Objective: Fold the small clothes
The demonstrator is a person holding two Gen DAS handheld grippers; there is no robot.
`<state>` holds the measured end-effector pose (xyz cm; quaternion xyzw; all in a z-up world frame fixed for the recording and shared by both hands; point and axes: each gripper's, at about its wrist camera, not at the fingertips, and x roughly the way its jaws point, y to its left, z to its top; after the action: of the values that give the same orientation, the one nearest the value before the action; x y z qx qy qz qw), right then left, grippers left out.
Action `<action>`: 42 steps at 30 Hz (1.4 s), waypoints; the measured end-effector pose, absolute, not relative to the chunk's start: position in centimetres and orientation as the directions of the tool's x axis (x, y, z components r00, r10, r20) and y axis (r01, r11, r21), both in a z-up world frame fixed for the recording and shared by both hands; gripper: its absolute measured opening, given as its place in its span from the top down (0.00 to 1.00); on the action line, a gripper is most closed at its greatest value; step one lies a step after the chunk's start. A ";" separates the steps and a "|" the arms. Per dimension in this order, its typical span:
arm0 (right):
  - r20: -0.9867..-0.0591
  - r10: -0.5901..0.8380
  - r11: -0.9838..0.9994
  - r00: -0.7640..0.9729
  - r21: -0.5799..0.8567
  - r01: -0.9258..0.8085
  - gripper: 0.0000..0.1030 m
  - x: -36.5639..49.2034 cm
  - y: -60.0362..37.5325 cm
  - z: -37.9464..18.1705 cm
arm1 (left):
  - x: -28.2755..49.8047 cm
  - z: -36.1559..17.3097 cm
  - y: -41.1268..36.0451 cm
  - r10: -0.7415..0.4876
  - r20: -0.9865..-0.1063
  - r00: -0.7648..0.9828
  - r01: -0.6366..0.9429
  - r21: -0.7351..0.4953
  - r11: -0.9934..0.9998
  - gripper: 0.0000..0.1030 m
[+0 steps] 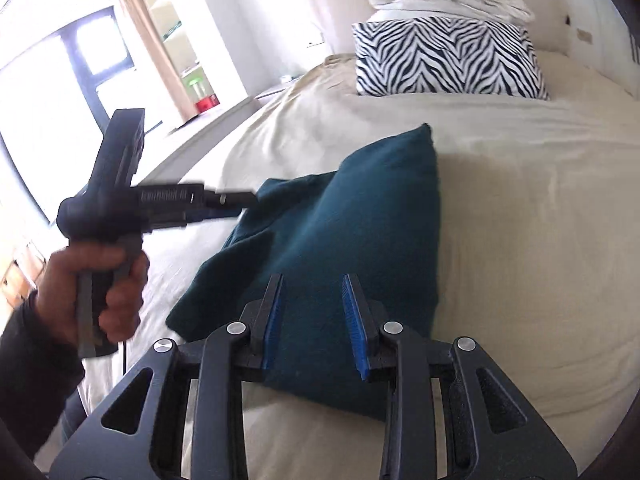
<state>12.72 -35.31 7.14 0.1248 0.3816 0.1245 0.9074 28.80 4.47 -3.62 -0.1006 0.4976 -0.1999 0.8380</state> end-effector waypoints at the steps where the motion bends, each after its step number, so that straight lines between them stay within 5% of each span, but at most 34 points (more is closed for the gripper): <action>1: -0.658 0.325 0.932 0.679 0.345 -0.112 0.72 13.1 -36.7 7.2 | 28.2 -4.7 4.6 -0.433 -0.800 0.416 0.234 -0.365 0.901 0.66; 9: -0.736 0.410 0.886 0.539 0.463 -0.041 0.73 16.0 -37.7 -0.5 | 24.7 -6.0 5.0 -0.398 -0.781 0.481 0.256 -0.309 0.916 0.74; 14: -0.724 0.421 0.879 0.546 0.473 -0.050 0.72 12.6 -35.9 0.9 | 24.8 -6.4 6.0 -0.432 -0.760 0.486 0.244 -0.356 0.902 0.77; 21: -0.670 0.457 0.848 0.585 0.527 -0.058 0.72 18.2 -35.0 5.3 | 24.5 -7.0 6.9 -0.474 -0.728 0.496 0.231 -0.415 0.880 0.79; 30: -0.676 0.483 0.813 0.557 0.583 0.002 0.73 25.8 -34.3 -0.1 | 25.2 -8.0 9.9 -0.597 -0.651 0.468 0.166 -0.599 0.783 0.83; 36: -0.621 0.503 0.798 0.602 0.600 -0.048 0.73 23.2 -33.4 4.3 | 24.0 -1.8 9.4 -0.527 -0.619 0.582 0.187 -0.529 0.828 0.72; 38: -0.630 0.507 0.801 0.588 0.597 -0.052 0.65 23.1 -32.8 3.8 | 25.0 -1.1 8.1 -0.512 -0.631 0.583 0.204 -0.496 0.844 0.69; 39: -0.656 0.499 0.809 0.566 0.587 -0.033 0.50 23.4 -32.5 2.7 | 25.8 -1.5 7.4 -0.501 -0.649 0.573 0.203 -0.480 0.854 0.69; 42: -0.648 0.491 0.817 0.583 0.574 -0.051 0.49 22.2 -32.2 0.0 | 28.1 -5.0 5.8 -0.454 -0.746 0.488 0.158 -0.436 0.886 0.70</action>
<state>22.17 -32.23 0.03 0.2568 0.4281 0.1593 0.8517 28.12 5.80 -5.04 -0.1564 0.4730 -0.1804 0.8481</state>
